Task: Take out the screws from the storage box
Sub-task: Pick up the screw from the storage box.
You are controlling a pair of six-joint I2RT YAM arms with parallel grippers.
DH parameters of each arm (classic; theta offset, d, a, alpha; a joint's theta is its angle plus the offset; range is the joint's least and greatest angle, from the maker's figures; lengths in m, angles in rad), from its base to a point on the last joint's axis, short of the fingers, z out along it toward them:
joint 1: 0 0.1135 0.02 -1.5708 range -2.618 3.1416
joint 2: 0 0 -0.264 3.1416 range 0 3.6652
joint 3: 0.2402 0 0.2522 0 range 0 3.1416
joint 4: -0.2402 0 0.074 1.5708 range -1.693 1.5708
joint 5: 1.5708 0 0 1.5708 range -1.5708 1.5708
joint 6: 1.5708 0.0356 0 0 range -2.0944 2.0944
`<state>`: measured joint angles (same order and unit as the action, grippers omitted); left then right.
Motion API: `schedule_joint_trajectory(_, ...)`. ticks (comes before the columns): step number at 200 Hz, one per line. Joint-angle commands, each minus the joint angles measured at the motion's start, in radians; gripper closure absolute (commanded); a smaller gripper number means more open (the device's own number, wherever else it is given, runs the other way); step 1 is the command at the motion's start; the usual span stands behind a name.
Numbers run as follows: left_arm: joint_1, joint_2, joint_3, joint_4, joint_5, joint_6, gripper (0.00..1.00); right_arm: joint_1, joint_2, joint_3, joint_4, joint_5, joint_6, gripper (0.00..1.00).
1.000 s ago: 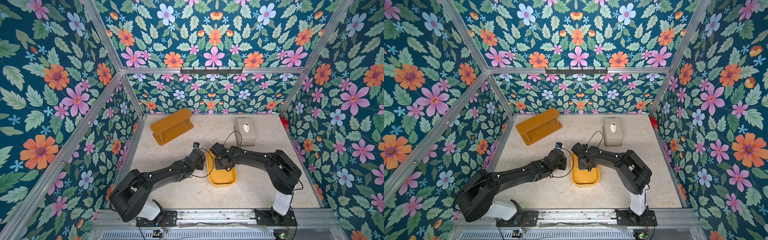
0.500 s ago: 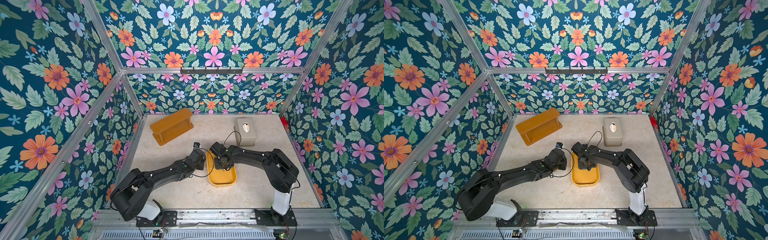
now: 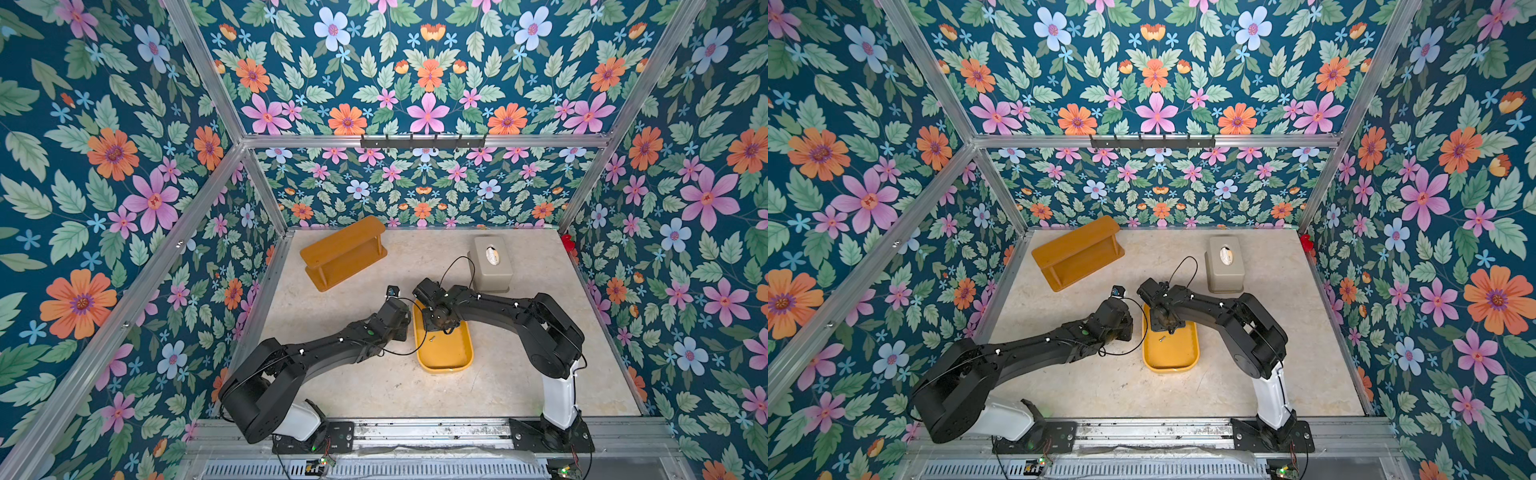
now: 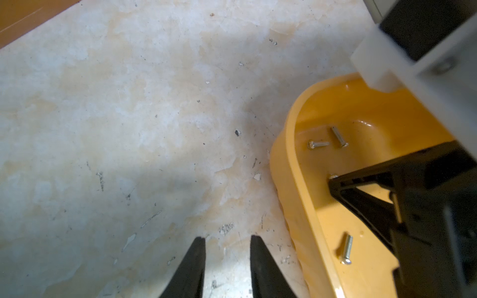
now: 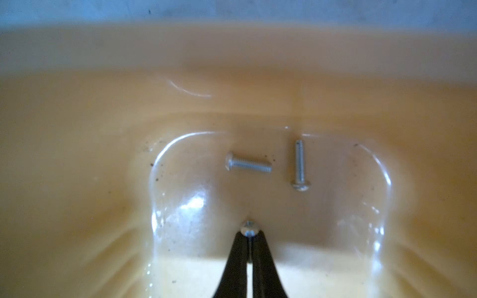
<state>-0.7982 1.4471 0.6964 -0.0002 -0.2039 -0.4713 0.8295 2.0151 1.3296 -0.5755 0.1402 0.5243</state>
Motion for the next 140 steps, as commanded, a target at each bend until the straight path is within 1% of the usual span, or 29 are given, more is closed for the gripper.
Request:
schedule_joint_trajectory(1, 0.001, -0.008, 0.008, -0.001, 0.001, -0.001, 0.65, -0.001, 0.037, -0.015, -0.143, -0.078, -0.021, 0.99)
schedule_joint_trajectory(44, 0.000, -0.014, 0.030, -0.010, 0.005, 0.000, 0.65, -0.008, -0.090, 0.017, -0.120, -0.037, -0.041, 1.00)
schedule_joint_trajectory(65, -0.004, -0.010, 0.055, -0.018, 0.009, 0.006, 0.65, -0.025, -0.163, 0.007, -0.101, -0.034, -0.045, 1.00)
schedule_joint_trajectory(84, -0.017, -0.006, 0.089, -0.030, 0.008, 0.014, 0.65, -0.048, -0.237, -0.005, -0.120, -0.028, -0.051, 1.00)
schedule_joint_trajectory(102, -0.037, -0.001, 0.123, -0.033, 0.019, 0.032, 0.65, -0.070, -0.334, -0.051, -0.138, -0.017, -0.051, 1.00)
schedule_joint_trajectory(106, -0.041, 0.001, 0.130, -0.029, 0.026, 0.041, 0.65, -0.076, -0.346, -0.066, -0.141, -0.016, -0.050, 1.00)
schedule_joint_trajectory(107, -0.043, 0.002, 0.132, -0.028, 0.027, 0.044, 0.65, -0.080, -0.378, -0.073, -0.142, -0.015, -0.050, 1.00)
schedule_joint_trajectory(118, -0.056, 0.018, 0.154, -0.017, 0.062, 0.081, 0.65, -0.101, -0.445, -0.118, -0.145, -0.016, -0.045, 1.00)
schedule_joint_trajectory(133, -0.061, 0.069, 0.208, -0.028, 0.159, 0.144, 0.66, -0.147, -0.526, -0.200, -0.144, -0.015, -0.040, 1.00)
schedule_joint_trajectory(140, -0.072, 0.097, 0.237, -0.041, 0.185, 0.171, 0.66, -0.175, -0.560, -0.244, -0.141, -0.017, -0.040, 1.00)
